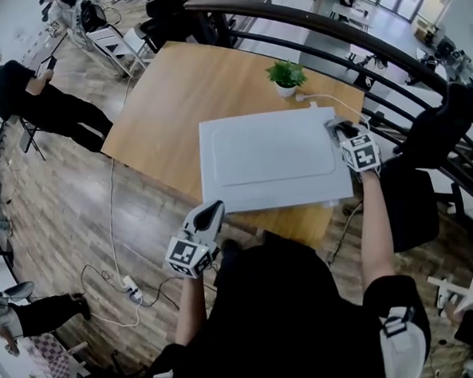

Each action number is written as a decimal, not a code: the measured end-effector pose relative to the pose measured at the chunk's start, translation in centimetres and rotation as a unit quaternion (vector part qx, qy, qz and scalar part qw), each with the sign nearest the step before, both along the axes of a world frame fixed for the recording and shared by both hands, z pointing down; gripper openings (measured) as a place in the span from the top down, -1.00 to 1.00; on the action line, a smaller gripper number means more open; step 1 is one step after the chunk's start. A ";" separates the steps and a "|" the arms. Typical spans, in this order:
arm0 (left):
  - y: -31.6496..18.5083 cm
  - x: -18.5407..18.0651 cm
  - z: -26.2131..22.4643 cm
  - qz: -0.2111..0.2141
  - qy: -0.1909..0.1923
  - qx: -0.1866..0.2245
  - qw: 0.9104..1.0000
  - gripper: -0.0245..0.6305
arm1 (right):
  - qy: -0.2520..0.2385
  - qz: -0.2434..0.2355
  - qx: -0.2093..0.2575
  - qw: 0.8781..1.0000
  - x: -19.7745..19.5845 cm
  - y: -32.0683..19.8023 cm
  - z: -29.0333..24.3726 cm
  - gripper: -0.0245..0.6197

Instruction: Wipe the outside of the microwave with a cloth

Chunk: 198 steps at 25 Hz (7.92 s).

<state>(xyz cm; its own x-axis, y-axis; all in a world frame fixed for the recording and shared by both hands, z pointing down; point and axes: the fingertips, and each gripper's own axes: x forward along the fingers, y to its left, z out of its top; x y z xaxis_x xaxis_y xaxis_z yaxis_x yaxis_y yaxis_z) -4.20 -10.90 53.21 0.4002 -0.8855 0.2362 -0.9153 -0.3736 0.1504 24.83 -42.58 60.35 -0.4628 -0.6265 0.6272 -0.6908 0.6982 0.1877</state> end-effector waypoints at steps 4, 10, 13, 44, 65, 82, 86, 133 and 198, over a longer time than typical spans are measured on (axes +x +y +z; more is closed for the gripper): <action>0.0 -0.2 -0.3 -0.017 0.002 -0.012 1.000 0.92 | -0.005 0.000 0.004 1.000 -0.1 -0.4 -0.3 0.87; 0.5 0.3 -0.1 -0.016 0.006 -0.004 1.000 0.92 | 0.008 -0.003 0.010 1.000 -0.3 -0.8 -0.6 0.87; 0.4 0.5 -0.4 -0.027 0.013 -0.012 0.999 0.92 | 0.017 -0.010 0.021 1.000 -1.0 -1.0 -1.1 0.87; -1.4 -8.0 -1.1 -0.003 0.022 -0.006 1.000 0.92 | 0.094 -0.023 0.039 0.995 -10.2 0.9 -0.7 0.87; -2.5 -13.4 0.1 0.035 0.033 -0.007 0.999 0.92 | 0.090 -0.057 0.010 0.994 -20.8 5.8 1.2 0.87; -2.7 -17.2 0.6 0.050 0.043 -0.003 0.998 0.92 | 0.081 -0.084 0.005 0.993 -29.0 8.0 0.9 0.87; -2.7 -18.2 0.7 0.051 0.045 -0.004 0.998 0.92 | 0.080 -0.090 0.005 0.993 -30.8 8.4 1.0 0.87; -1.9 -26.1 1.0 0.058 0.037 -0.001 0.998 0.92 | 0.088 -0.156 0.045 0.983 -43.9 11.9 0.3 0.87; -2.9 4.7 -1.5 0.078 0.003 0.000 0.997 0.92 | -0.088 -0.134 0.117 0.980 -7.6 19.4 -4.8 0.88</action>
